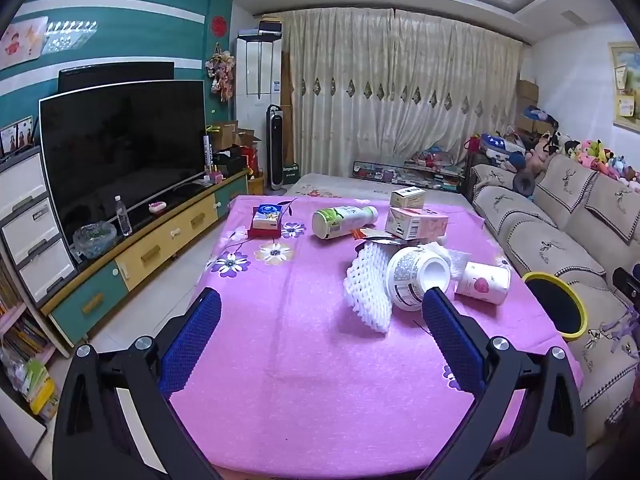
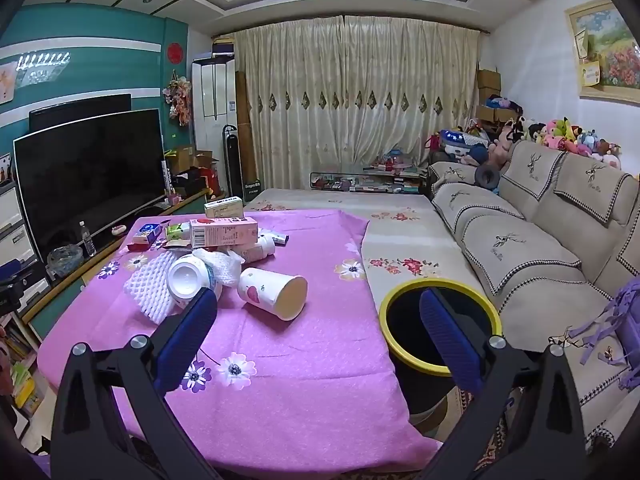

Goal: Collect trash

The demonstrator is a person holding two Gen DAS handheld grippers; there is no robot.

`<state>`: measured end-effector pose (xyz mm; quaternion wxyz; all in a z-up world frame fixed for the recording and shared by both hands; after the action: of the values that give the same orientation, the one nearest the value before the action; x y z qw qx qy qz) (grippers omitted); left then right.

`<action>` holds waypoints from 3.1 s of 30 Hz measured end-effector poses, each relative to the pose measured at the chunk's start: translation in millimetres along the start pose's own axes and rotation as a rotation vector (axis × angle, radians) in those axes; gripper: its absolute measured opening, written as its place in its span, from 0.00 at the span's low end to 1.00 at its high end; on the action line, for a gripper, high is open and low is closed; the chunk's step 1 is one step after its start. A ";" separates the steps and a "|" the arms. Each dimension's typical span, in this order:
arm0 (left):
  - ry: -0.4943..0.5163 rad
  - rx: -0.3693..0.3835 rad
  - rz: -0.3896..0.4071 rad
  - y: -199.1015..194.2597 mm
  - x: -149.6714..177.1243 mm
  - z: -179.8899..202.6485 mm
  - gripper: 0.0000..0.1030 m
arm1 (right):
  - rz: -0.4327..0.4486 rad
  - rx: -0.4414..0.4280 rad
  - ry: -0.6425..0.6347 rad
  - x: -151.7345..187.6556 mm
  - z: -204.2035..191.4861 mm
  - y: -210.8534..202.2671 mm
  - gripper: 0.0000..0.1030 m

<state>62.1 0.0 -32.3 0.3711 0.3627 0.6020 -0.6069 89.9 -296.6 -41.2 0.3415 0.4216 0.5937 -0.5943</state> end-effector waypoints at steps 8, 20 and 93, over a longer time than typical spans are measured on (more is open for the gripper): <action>0.029 -0.020 0.010 -3.9 0.0 6.0 0.96 | -0.003 -0.005 0.010 -0.1 0.6 -0.4 0.94; 0.022 0.004 -0.004 1.8 1.8 7.0 0.96 | -0.011 -0.006 0.019 2.3 3.3 5.3 0.94; 0.021 -0.015 -0.019 7.1 7.0 -3.7 0.96 | -0.028 -0.020 0.034 9.1 -3.9 13.9 0.94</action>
<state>65.1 3.6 -41.8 0.3619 0.3605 0.6138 -0.6019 99.2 -292.7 -55.0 0.3274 0.4198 0.6111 -0.5857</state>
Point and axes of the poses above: each gripper's, at about its wrist camera, not at the fingertips, and y roughly the way its jaws point, z to its right, x to its underside, the point moved 7 cm from there along y, roughly the way its jaws point, and after that the axes turned 2 degrees about y, right-handed, at the moved point
